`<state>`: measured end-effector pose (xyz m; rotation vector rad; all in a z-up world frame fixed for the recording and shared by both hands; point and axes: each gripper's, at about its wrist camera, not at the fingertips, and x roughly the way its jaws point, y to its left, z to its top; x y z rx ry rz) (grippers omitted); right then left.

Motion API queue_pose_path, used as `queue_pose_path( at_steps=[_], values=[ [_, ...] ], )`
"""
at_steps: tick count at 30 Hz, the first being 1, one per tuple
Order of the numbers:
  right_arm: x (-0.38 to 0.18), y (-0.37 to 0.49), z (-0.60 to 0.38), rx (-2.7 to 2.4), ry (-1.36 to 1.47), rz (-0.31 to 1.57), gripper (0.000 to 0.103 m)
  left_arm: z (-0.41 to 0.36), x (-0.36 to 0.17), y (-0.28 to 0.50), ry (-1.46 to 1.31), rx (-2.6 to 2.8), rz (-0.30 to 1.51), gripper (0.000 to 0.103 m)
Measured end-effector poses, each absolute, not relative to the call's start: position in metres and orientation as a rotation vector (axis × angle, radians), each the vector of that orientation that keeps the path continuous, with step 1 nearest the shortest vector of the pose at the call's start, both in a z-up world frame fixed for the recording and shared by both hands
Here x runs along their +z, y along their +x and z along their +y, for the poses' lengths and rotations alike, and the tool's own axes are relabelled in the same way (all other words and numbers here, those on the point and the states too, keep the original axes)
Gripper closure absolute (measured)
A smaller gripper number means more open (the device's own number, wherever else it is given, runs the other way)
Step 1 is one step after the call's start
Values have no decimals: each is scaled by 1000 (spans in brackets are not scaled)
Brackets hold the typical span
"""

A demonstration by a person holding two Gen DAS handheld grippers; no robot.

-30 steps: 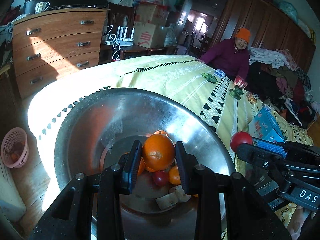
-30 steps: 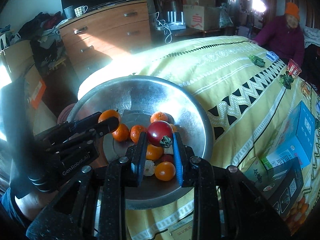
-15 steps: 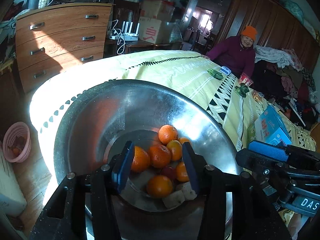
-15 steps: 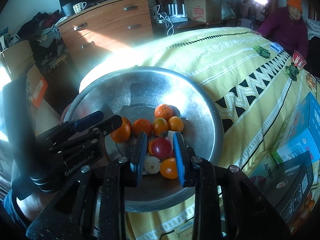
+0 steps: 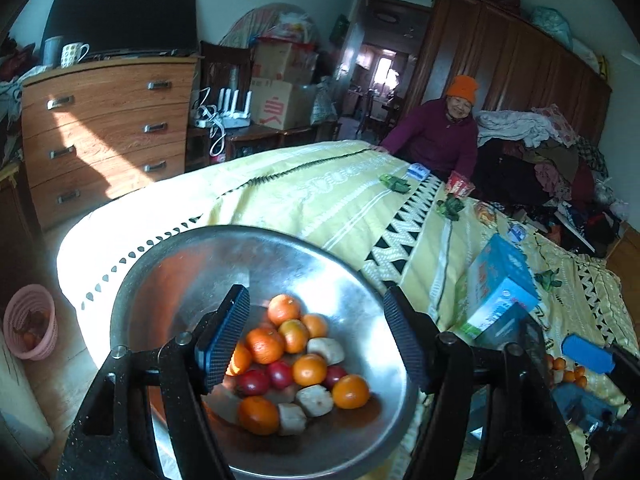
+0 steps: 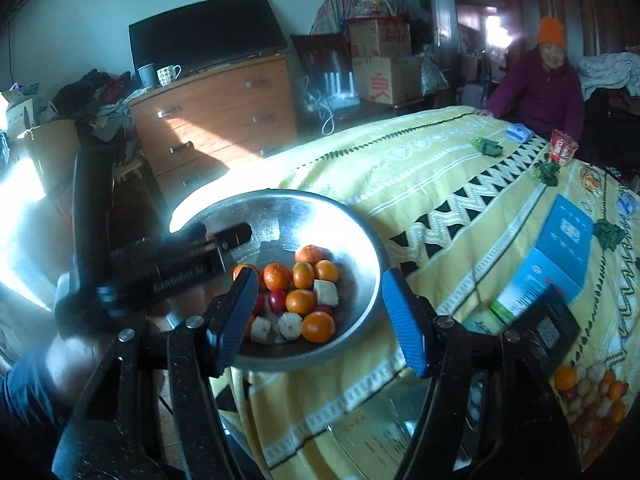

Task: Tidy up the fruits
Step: 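Move both grippers back over the fruit pile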

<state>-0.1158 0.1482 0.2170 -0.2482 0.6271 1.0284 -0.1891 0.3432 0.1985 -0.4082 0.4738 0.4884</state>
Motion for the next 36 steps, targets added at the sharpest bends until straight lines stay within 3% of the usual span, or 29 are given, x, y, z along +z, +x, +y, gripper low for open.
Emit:
queue_pose_path(
  at_steps=[4, 10, 14, 17, 20, 27, 36],
  values=[
    [188, -117, 67, 888, -203, 668, 29, 281, 239, -173, -333, 330, 396, 32],
    [120, -93, -56, 622, -81, 892, 29, 147, 266, -130, -253, -63, 373, 32],
    [105, -86, -115, 520, 2, 933, 29, 75, 222, -74, -243, -215, 519, 34],
    [99, -80, -147, 487, 45, 937, 29, 38, 166, -28, -252, -244, 687, 51],
    [89, -73, -170, 465, 87, 949, 29, 6, 114, 7, -244, -265, 819, 58],
    [61, -61, -207, 447, 162, 999, 29, -39, 50, 27, -215, -275, 963, 58],
    [46, -53, -228, 453, 220, 1006, 29, -55, 25, 46, -212, -222, 1006, 63]
  ],
)
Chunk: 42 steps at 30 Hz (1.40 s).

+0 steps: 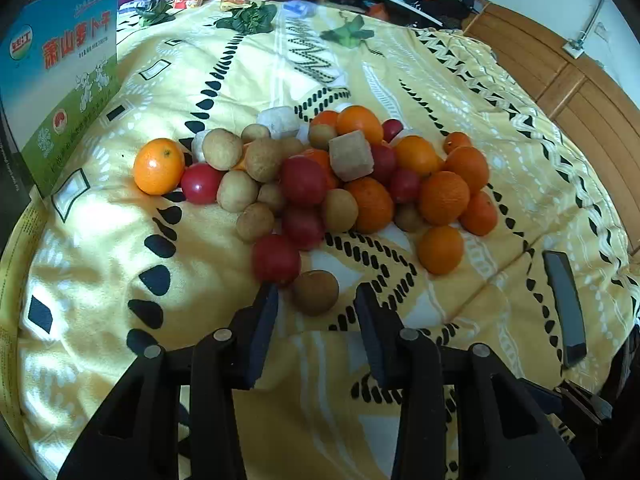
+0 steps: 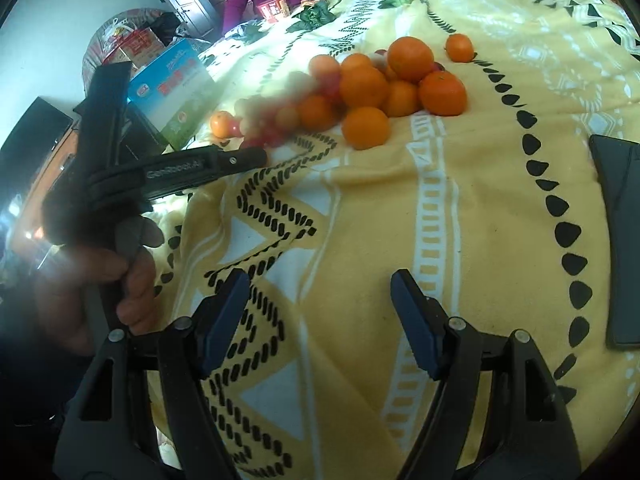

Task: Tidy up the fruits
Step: 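Move both grippers back over the fruit pile, then grasp a brown potato with the left gripper while the right gripper grasps an orange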

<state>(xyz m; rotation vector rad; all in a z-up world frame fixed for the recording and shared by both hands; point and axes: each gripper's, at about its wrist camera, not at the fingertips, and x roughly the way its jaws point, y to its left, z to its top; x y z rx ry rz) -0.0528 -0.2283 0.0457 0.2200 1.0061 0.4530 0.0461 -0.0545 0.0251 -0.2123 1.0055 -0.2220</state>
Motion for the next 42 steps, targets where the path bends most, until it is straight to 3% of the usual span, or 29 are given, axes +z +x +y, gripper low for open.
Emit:
queue_pose_path(
  at_steps=[5, 9, 24, 28, 42],
  values=[
    [54, -49, -236, 449, 226, 971, 32, -59, 22, 44, -173, -202, 988, 78],
    [64, -32, -241, 430, 233, 933, 39, -53, 32, 39, -171, -199, 954, 78],
    [34, 66, -212, 397, 66, 994, 40, -26, 67, 14, -175, -218, 872, 78],
    [28, 67, -207, 370, 20, 1005, 62, -24, 72, 12, -176, -217, 864, 78],
    [93, 12, -175, 327, -127, 878, 62, -28, 107, -10, -158, -228, 790, 78]
  ],
)
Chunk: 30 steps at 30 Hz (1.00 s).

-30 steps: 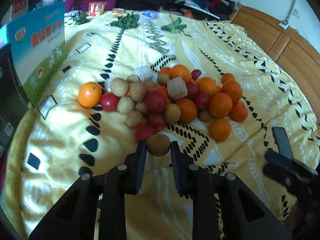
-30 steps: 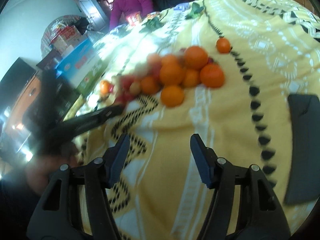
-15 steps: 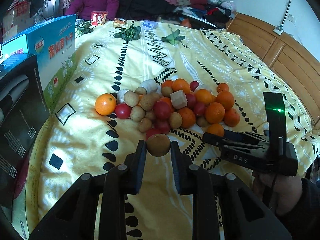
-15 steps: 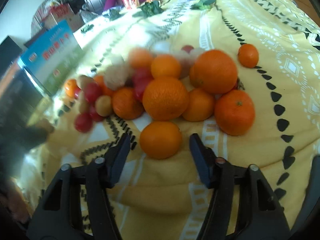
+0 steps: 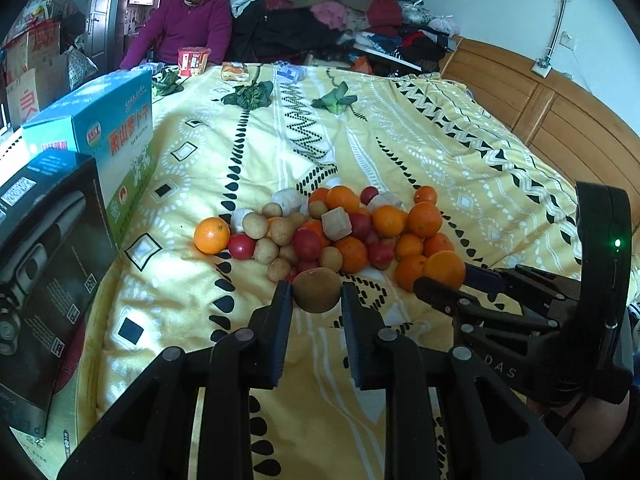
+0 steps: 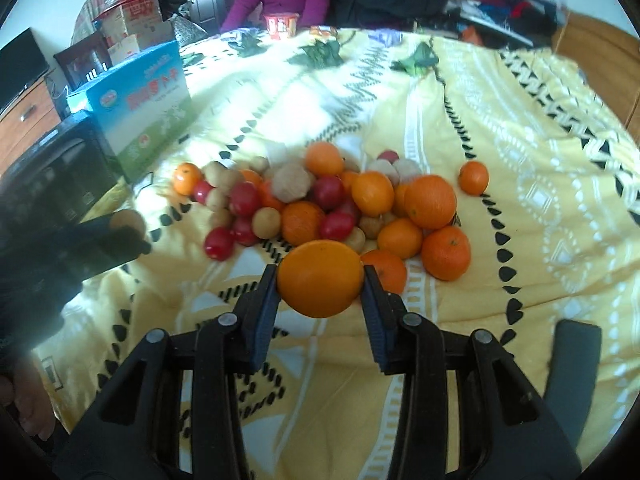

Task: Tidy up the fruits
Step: 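Grasp a brown potato with the left gripper while the right gripper grasps an orange, then carry the potato and orange to the steel bowl and open both grippers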

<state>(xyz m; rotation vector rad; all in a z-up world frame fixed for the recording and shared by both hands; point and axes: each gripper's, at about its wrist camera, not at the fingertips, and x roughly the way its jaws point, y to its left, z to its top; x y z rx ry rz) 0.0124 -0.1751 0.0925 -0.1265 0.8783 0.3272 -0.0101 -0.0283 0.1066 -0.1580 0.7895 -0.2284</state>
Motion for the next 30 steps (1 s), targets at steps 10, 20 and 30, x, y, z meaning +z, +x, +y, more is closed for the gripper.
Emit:
queue_pose_path(
  at_steps=[10, 20, 30],
  values=[
    [117, -1, -163, 322, -149, 840, 62, -17, 134, -29, -169, -222, 732, 78],
    [144, -8, -134, 351, -192, 787, 62, 25, 162, -46, -210, -167, 660, 78],
    [185, -13, -51, 475, -261, 695, 62, 133, 203, -76, -275, 33, 552, 78]
  ],
)
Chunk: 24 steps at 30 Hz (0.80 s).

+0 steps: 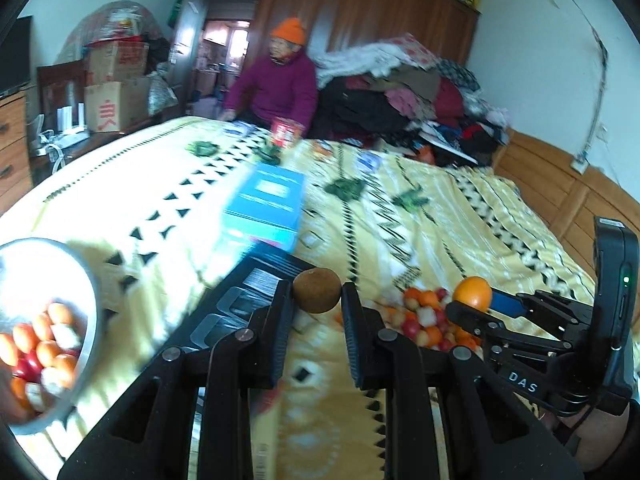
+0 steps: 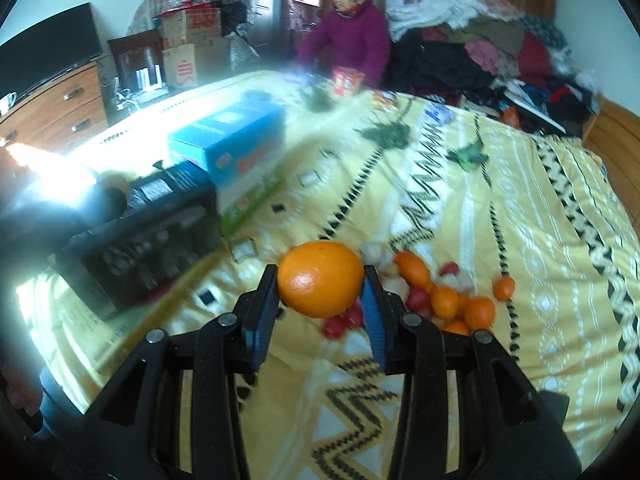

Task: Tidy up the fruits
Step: 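Carry the potato and orange to the steel bowl and open both grippers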

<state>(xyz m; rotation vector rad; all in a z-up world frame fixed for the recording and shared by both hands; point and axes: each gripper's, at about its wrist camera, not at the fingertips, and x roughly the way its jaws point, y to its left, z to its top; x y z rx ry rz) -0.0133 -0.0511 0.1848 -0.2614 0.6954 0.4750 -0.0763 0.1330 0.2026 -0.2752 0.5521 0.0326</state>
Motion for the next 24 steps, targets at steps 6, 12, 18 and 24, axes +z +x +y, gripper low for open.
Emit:
queue_pose_path(
  at_steps=[6, 12, 18, 24],
  values=[
    [207, -25, 28, 606, -313, 646, 62, 216, 212, -107, -328, 193, 508, 78],
    [219, -48, 117, 753, -377, 610, 62, 294, 209, -143, -386, 347, 483, 79],
    [219, -75, 198, 881, -441, 612, 62, 354, 187, -172, -453, 459, 497, 79],
    [205, -91, 252, 976, -472, 668, 62, 390, 166, -190, -498, 520, 524, 79]
  ],
)
